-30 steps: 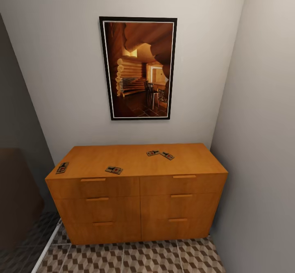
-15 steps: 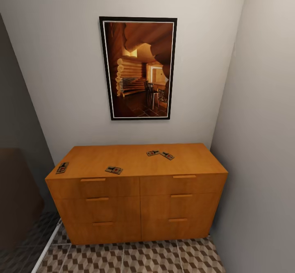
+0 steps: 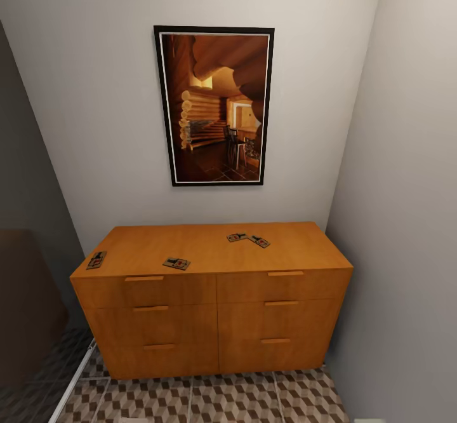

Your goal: Take the four mousetraps from the cabinet in the bathroom and place them on the bathroom floor. Make sure all four end up on the same floor surface, and ensure that at least two of them are either under or directly next to the same bathroom sink.

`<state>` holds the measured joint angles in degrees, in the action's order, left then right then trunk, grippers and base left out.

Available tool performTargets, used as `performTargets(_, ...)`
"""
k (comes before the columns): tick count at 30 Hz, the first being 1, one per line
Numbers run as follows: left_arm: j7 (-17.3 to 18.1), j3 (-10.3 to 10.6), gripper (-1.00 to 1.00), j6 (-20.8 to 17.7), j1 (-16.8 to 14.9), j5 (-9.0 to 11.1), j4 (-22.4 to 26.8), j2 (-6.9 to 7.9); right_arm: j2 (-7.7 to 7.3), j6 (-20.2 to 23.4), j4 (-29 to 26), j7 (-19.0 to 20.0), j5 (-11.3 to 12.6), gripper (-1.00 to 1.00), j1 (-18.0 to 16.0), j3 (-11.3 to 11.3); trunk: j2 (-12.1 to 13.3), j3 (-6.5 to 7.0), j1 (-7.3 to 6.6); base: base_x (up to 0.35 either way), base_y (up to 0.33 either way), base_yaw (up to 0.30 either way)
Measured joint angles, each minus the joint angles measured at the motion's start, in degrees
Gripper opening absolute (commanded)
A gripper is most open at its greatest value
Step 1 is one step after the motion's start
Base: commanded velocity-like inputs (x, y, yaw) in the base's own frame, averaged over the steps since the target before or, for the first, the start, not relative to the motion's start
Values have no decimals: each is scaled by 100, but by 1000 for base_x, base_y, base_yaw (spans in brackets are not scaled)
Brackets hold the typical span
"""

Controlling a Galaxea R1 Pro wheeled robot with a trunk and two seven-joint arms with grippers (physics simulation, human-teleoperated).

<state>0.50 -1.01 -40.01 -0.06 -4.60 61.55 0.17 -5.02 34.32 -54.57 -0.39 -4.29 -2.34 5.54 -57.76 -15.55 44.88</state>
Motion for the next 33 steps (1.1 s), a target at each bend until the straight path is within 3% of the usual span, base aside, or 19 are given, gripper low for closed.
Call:
performTargets(7, 62, 2, 100, -281, -31, -287, 583, 34, -12, 214, -364, -11, -2, 100, -69, 0, 0, 1, 0, 0, 0, 0)
performTargets(15, 335, 5, 100, -350, -230, -554, 713, 75, -9, 291, -438, -36, 13, 100, -249, -1, 1, 1, 0, 0, 0, 0)
performTargets(28, 726, 2, 100, -611, -586, -725, 771, 109, -8, 451, -449, -63, 7, 100, -573, -4, 1, 1, 0, 0, 0, 0)
performTargets(33, 768, 2, 100, -884, -877, -708, 781, 108, -5, 797, -464, -75, -34, 100, -799, -2, 1, 1, 0, 0, 0, 0)
